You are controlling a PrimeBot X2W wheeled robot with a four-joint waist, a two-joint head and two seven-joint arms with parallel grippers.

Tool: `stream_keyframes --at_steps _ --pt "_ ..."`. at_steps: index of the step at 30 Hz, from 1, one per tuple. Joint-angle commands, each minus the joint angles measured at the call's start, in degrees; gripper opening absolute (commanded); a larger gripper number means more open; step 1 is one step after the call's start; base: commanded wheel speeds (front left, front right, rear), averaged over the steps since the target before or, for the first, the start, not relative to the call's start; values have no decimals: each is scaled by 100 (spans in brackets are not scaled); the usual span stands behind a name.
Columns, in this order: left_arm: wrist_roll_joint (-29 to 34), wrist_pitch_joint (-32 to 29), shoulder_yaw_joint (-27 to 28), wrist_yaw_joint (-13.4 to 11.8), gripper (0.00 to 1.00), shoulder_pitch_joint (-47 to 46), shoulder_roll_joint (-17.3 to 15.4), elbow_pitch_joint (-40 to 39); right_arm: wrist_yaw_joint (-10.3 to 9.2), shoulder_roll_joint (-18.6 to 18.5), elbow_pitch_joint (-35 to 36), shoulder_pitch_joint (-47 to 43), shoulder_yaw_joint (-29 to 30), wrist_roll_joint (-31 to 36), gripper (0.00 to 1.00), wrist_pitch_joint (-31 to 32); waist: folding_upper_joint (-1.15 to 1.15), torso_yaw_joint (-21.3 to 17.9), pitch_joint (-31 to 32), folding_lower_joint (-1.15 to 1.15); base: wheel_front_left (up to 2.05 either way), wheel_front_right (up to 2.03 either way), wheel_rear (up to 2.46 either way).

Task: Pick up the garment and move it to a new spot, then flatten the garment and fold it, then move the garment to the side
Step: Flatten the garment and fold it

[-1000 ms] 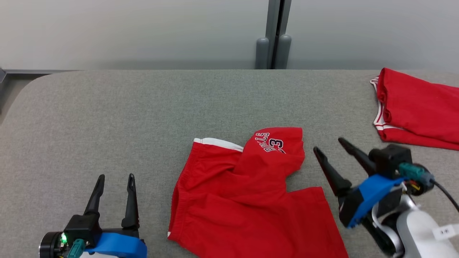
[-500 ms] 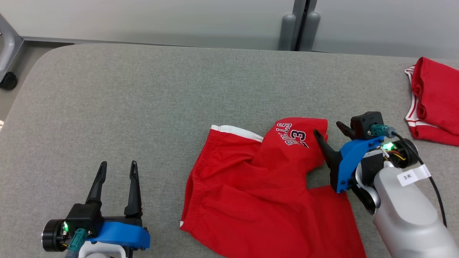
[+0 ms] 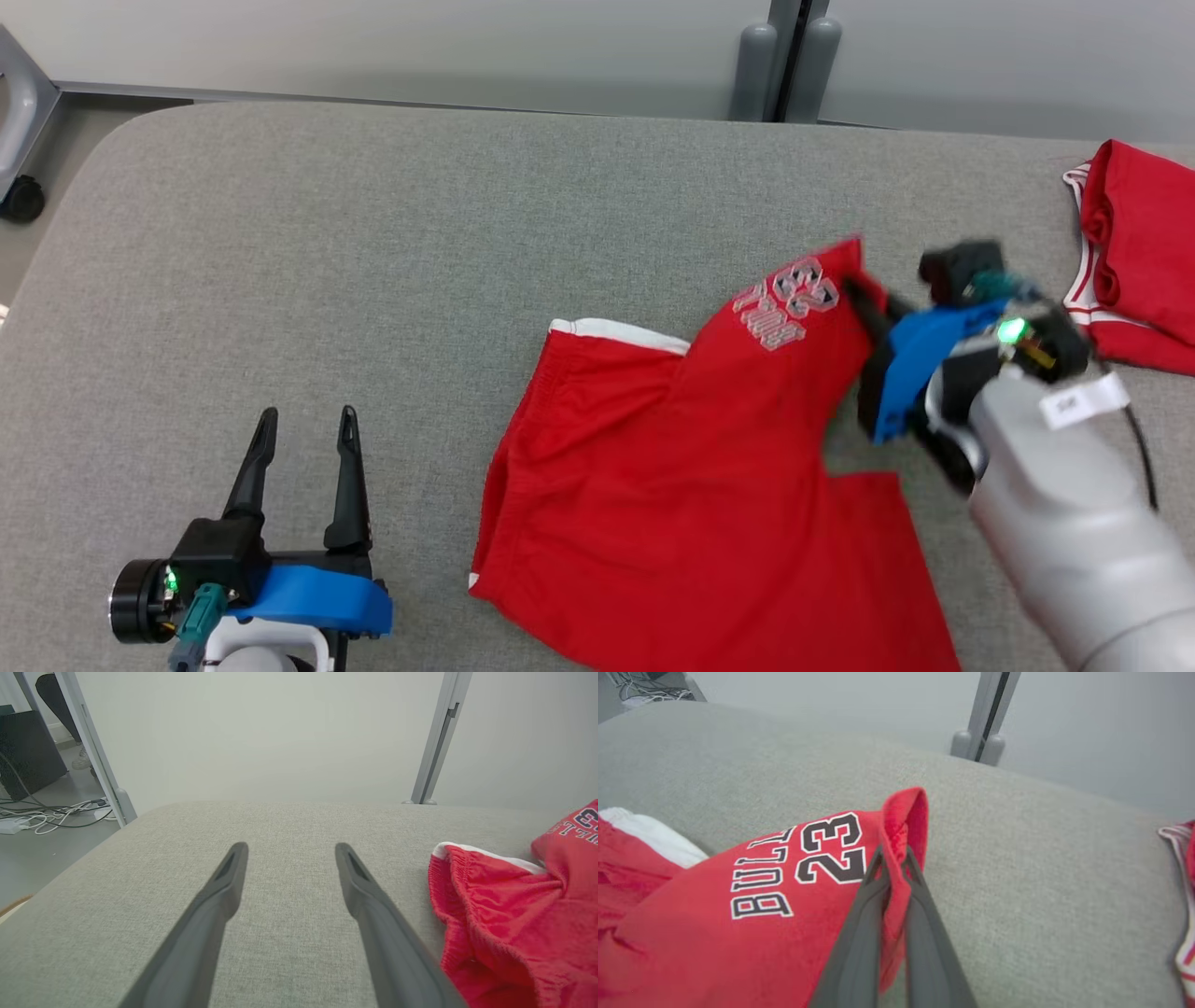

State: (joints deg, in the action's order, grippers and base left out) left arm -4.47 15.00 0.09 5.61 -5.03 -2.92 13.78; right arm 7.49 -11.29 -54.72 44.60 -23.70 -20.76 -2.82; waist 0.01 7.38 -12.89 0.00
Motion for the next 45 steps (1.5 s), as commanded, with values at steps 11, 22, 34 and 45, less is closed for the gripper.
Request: stream_keyframes --at_steps 11,22,34,45 --pt "-82 24 -220 -13 100 -230 6 29 1 -64 -1231 1450 617 -157 0 -647 -1 231 -172 0 0 0 0" --pt "-43 24 -180 -37 100 -99 4 93 1 27 -1506 1220 532 27 100 -1195 -1 71 15 0 0 0 0" --pt "145 24 199 16 100 365 -11 -23 1 -351 1691 -1409 1346 94 100 -1243 -1 -419 509 0 0 0 0" --pt "237 24 287 73 100 595 -15 -18 1 353 3534 -3624 2130 432 100 -1242 -1 -636 786 0 0 0 0"
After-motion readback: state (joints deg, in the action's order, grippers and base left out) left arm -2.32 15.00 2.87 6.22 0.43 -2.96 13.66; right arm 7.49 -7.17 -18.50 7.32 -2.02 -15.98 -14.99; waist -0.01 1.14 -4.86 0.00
